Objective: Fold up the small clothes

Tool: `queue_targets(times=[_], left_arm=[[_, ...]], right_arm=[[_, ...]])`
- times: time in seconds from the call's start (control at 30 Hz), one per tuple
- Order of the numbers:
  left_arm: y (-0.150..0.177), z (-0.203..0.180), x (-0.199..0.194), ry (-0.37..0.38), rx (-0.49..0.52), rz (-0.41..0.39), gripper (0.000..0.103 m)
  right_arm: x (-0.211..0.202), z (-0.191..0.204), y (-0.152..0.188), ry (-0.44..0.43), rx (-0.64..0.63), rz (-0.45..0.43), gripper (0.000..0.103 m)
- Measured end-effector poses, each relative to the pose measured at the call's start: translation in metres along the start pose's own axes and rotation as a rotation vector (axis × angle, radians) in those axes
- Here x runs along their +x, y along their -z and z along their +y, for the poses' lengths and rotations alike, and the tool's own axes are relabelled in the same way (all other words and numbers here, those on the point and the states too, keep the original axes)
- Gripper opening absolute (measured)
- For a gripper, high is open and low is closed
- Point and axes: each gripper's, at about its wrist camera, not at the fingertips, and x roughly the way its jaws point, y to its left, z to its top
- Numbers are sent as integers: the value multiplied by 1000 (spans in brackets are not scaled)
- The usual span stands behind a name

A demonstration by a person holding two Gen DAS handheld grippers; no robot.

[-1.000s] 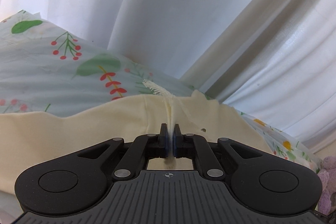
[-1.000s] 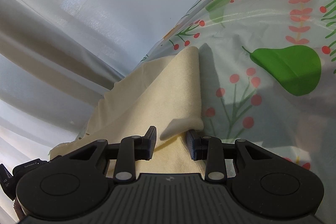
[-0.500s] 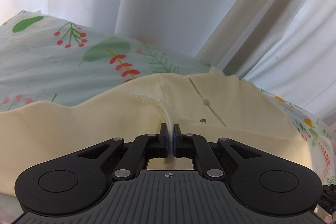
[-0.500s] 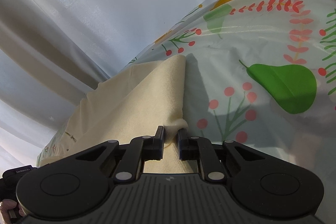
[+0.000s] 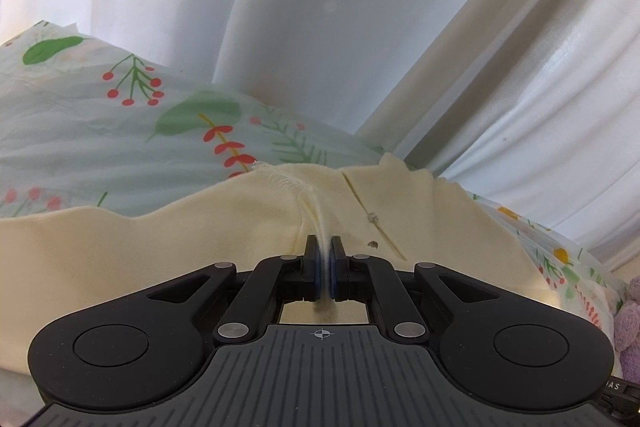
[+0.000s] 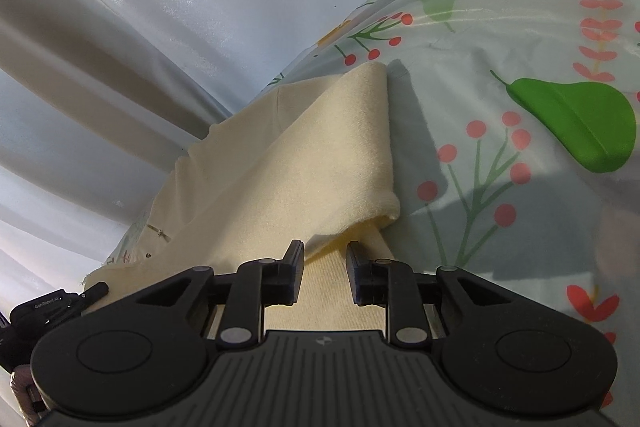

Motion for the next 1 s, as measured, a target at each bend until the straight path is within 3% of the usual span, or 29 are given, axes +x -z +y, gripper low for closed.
queue_targets(times=[0.1, 0.2, 0.37, 0.53, 0.7, 0.83, 0.93, 1.0], left_arm=[[2, 1, 6, -5, -10, 15, 6], [5, 0, 14, -11, 1, 32, 6], [12, -4, 25, -35, 57, 53, 6], [18, 3, 34, -74, 68, 67, 6], [21, 9, 34, -53, 59, 68, 6], [23, 8, 35, -57, 76, 63, 6], [23, 6, 35, -61, 85, 59, 6], [23, 7, 35, -61, 84, 59, 6]], right_arm=[[4, 6, -5, 29, -39, -32, 18], [9, 8, -7, 63, -86, -52, 7], [6, 7, -4, 107, -130, -138, 7], [3, 7, -6, 96, -156, -108, 6], [-16, 13, -4, 51, -234, -33, 15], [-38, 24, -3, 24, -323, -70, 18], [-37, 31, -14, 90, -386, -131, 38], [-23, 33, -24, 133, -418, -119, 47]])
